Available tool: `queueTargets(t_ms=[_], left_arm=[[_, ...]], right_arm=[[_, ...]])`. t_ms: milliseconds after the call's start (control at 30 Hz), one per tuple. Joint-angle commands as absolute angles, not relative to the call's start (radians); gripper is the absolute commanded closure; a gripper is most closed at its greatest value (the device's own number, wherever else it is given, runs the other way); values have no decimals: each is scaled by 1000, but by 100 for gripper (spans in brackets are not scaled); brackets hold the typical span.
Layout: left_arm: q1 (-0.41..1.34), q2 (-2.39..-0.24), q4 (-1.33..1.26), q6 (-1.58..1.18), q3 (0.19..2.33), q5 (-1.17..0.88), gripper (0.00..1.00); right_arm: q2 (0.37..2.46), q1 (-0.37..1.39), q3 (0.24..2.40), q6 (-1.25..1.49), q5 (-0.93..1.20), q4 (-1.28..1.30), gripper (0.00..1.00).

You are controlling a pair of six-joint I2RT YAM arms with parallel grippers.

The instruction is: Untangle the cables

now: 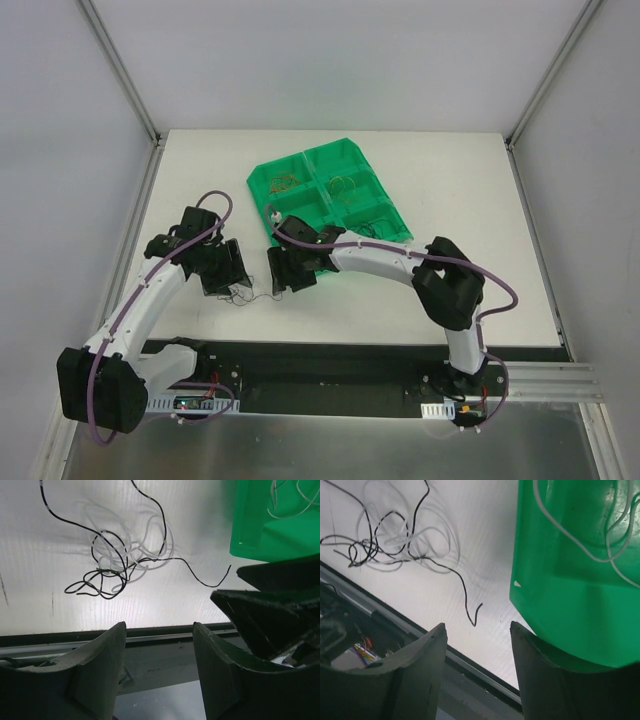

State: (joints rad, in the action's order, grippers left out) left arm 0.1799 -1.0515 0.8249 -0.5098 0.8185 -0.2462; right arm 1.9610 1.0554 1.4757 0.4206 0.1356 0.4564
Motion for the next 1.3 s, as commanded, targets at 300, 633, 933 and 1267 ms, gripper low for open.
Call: queueTargets(t_ms=[300, 633, 933, 1267], left_arm=[[210, -1095, 868, -497, 859, -196, 40], [221, -1558, 776, -423, 897, -215, 45], [216, -1695, 758, -405, 974, -193, 49], [170, -1674, 756, -396, 916, -161, 48]], right_arm=[[2080, 1077, 1640, 401, 75, 517, 100], [1611, 1075, 1529, 151, -95, 515, 100], [1136, 939, 1543, 245, -360, 523, 99], [1043, 904, 1965, -108, -687, 595, 100]])
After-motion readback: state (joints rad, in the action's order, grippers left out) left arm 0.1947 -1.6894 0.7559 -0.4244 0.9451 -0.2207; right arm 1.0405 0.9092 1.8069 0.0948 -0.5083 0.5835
